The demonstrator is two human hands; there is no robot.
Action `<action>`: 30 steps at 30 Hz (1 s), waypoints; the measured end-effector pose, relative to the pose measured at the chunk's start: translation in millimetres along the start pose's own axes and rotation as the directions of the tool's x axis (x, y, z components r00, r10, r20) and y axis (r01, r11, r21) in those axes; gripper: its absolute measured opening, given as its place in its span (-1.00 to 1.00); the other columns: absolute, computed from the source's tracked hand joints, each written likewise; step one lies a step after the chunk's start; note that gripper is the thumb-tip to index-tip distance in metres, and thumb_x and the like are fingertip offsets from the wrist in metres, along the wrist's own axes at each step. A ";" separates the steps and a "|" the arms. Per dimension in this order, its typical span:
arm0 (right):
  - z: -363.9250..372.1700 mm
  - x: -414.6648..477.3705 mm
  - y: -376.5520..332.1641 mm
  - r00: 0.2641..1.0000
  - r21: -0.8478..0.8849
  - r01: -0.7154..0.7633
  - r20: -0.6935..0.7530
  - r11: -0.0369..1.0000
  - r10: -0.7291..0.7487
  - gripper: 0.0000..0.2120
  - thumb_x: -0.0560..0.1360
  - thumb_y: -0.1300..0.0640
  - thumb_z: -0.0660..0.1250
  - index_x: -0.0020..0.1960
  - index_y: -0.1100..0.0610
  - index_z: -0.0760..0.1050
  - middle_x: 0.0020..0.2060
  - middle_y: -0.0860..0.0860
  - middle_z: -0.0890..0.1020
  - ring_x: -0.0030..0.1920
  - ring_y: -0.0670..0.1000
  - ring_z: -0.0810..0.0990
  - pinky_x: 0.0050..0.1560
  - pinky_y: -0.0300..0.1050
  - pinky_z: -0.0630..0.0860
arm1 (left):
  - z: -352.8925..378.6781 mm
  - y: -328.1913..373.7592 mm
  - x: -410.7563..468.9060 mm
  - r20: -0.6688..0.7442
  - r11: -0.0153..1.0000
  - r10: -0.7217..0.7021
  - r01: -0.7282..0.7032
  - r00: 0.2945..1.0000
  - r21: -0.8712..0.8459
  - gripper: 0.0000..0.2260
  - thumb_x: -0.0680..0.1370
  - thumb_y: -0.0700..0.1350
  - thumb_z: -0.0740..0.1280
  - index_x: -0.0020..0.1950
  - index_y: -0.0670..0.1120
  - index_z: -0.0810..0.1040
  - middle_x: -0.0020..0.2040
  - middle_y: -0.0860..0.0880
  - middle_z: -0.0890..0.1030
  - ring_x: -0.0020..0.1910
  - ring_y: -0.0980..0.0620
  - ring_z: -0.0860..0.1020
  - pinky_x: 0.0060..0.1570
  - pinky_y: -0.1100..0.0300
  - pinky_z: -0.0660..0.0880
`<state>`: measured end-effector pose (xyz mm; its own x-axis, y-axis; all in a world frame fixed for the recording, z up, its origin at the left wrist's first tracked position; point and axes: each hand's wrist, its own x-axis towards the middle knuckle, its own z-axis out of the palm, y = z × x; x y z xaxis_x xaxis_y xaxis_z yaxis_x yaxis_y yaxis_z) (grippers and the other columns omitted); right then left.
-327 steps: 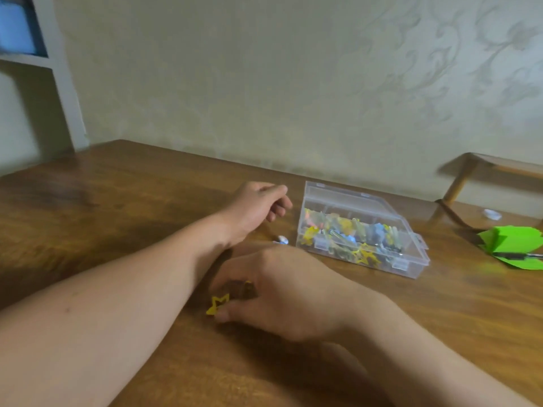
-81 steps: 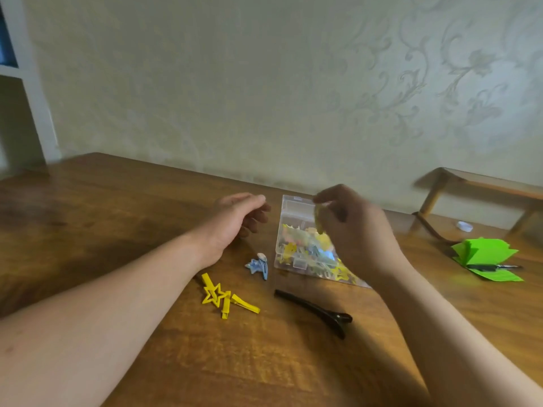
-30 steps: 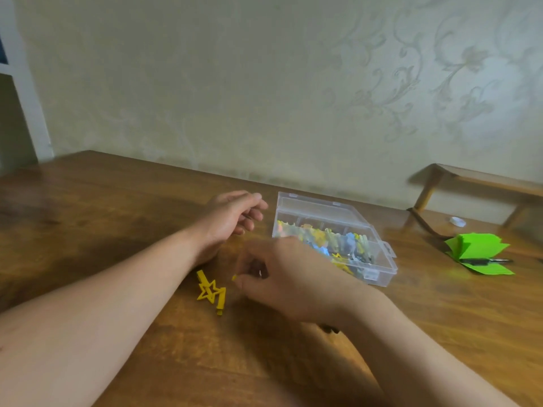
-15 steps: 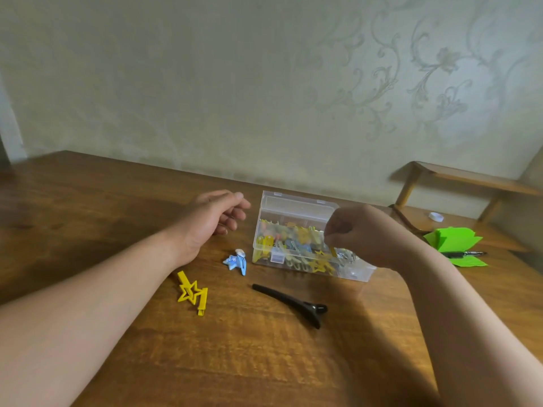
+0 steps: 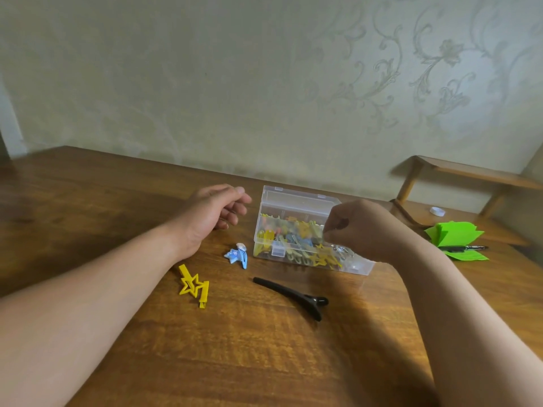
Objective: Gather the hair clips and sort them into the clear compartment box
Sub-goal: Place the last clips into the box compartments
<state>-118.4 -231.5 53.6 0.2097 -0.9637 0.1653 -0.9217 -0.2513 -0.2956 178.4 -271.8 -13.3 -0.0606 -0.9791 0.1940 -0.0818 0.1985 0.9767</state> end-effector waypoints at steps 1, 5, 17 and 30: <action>1.7 0.6 -1.6 1.000 0.000 0.008 -0.017 1.000 -0.008 -0.93 0.53 0.09 0.50 -0.11 -0.07 0.69 -0.19 -0.14 0.72 -0.14 -0.09 0.67 -0.07 -0.04 0.67 | 0.3 0.9 -0.8 -0.002 1.000 -0.003 0.003 1.000 -0.001 -0.71 0.73 0.00 0.26 0.13 -0.12 0.73 -0.12 -0.02 0.69 -0.18 0.03 0.57 -0.16 0.12 0.44; 11.8 0.9 -22.6 0.996 0.019 0.081 -0.044 0.997 -0.080 -0.89 0.52 0.08 0.47 -0.15 -0.11 0.66 -0.20 -0.17 0.70 -0.15 -0.13 0.65 -0.13 -0.13 0.60 | 2.9 6.2 -5.2 -0.028 1.000 -0.010 0.009 1.000 -0.020 -0.70 0.73 -0.03 0.28 0.16 -0.19 0.72 -0.14 -0.04 0.68 -0.24 0.06 0.55 -0.23 0.17 0.41; 59.9 -37.7 -123.4 0.872 0.054 0.489 -0.028 0.870 -0.489 -0.91 0.57 -0.05 0.38 0.04 -0.13 0.64 -0.10 -0.19 0.62 -0.10 -0.13 0.54 -0.07 -0.18 0.51 | 6.9 14.8 -6.5 -0.032 0.998 -0.052 0.051 0.998 -0.030 -0.75 0.71 -0.01 0.30 0.08 -0.12 0.71 -0.15 -0.02 0.64 -0.31 0.09 0.50 -0.30 0.25 0.37; 79.5 -38.5 -152.8 0.884 0.046 0.460 0.073 0.887 -0.462 -0.75 0.54 -0.18 0.45 0.05 -0.03 0.57 0.02 -0.10 0.59 0.02 0.00 0.56 0.00 0.03 0.56 | 1.4 7.6 7.2 0.013 0.999 -0.024 0.024 1.000 0.024 -0.72 0.72 0.02 0.28 0.06 -0.09 0.72 -0.13 -0.03 0.69 -0.29 0.07 0.55 -0.35 0.28 0.41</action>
<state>40.4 -163.2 17.7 0.6353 -0.7420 0.2139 -0.7058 -0.6703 -0.2292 175.9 -277.3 -4.5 -0.0716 -0.9830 0.1692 -0.1075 0.1763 0.9785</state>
